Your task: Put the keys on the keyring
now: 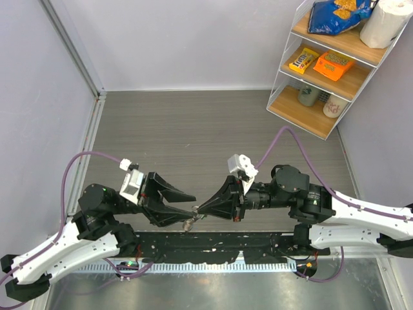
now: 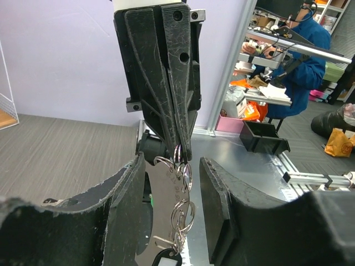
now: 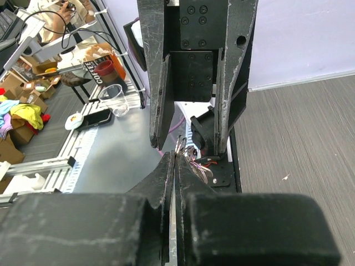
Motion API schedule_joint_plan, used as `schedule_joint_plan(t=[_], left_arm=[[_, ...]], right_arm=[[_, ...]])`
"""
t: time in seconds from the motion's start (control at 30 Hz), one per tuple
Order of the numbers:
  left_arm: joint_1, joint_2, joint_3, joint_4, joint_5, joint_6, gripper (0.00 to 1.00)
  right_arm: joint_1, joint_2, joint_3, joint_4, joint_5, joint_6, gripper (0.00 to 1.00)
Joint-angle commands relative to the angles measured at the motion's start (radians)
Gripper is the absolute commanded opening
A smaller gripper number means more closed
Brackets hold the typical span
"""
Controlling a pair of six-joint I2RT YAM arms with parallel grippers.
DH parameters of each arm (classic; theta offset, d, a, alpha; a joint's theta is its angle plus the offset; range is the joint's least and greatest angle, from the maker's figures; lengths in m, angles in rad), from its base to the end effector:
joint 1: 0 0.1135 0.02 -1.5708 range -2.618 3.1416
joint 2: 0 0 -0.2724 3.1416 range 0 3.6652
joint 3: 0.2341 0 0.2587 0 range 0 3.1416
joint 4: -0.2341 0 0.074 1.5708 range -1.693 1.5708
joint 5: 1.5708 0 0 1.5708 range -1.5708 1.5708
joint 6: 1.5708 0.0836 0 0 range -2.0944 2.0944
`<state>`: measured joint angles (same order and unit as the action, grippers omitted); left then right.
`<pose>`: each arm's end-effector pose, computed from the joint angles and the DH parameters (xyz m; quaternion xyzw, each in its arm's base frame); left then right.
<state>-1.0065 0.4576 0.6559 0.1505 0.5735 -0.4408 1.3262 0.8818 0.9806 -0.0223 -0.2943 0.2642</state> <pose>0.0398 -0.1477 0.3915 0.3760 0.4637 -0.6418 0.4813 0.0358 0.2435 0.4201 -0.4331 0.5252 0.5879 0.4370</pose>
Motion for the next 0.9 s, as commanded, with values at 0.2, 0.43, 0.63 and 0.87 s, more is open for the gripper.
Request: schedule_joint_plan(t=[0.2, 0.43, 0.63, 0.87], left_arm=[[0.002, 0.007, 0.031, 0.067, 0.035, -0.001, 0.43], [0.002, -0.005, 0.017, 0.070, 0.032, -0.009, 0.42], [0.002, -0.005, 0.016, 0.069, 0.016, -0.012, 0.40], [0.002, 0.003, 0.017, 0.067, -0.004, -0.010, 0.34]], right_arm=[[-0.001, 0.005, 0.059, 0.125, -0.005, 0.026, 0.06], [-0.001, 0.006, 0.059, 0.140, 0.006, 0.029, 0.06], [0.001, 0.019, 0.064, 0.151, 0.003, 0.033, 0.06], [0.002, 0.023, 0.058, 0.160, -0.002, 0.032, 0.05]])
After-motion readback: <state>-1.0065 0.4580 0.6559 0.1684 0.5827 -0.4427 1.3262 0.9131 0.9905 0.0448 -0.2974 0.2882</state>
